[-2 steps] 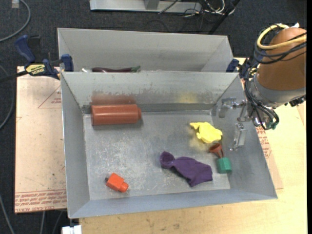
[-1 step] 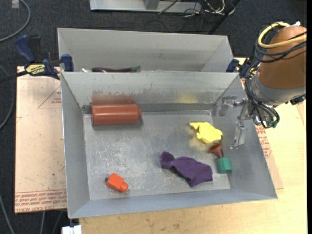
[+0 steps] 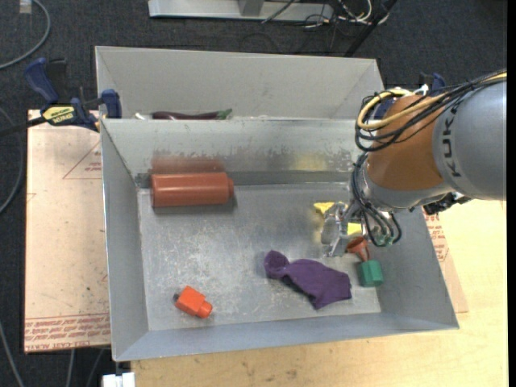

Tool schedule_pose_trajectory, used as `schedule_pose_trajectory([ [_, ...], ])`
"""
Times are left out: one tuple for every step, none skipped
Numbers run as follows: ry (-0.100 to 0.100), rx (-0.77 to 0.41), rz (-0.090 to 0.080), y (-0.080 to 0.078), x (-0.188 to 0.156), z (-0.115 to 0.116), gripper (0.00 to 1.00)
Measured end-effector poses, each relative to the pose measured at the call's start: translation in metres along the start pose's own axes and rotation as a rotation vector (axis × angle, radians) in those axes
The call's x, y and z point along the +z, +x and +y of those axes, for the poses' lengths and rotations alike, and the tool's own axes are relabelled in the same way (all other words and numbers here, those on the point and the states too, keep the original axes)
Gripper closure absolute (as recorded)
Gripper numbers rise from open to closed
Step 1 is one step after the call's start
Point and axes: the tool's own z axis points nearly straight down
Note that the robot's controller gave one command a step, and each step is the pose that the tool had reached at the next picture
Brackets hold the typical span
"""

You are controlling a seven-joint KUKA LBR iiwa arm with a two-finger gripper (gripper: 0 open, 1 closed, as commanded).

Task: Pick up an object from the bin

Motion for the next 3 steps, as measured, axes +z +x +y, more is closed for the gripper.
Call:
schedule_pose_trajectory([
  [0.001,0.001,-0.003,-0.001,-0.001,-0.001,0.00],
  [0.001,0.001,-0.003,-0.001,-0.001,-0.001,0.00],
  [0.004,-0.043,-0.006,-0.005,0.011,0.020,0.00],
])
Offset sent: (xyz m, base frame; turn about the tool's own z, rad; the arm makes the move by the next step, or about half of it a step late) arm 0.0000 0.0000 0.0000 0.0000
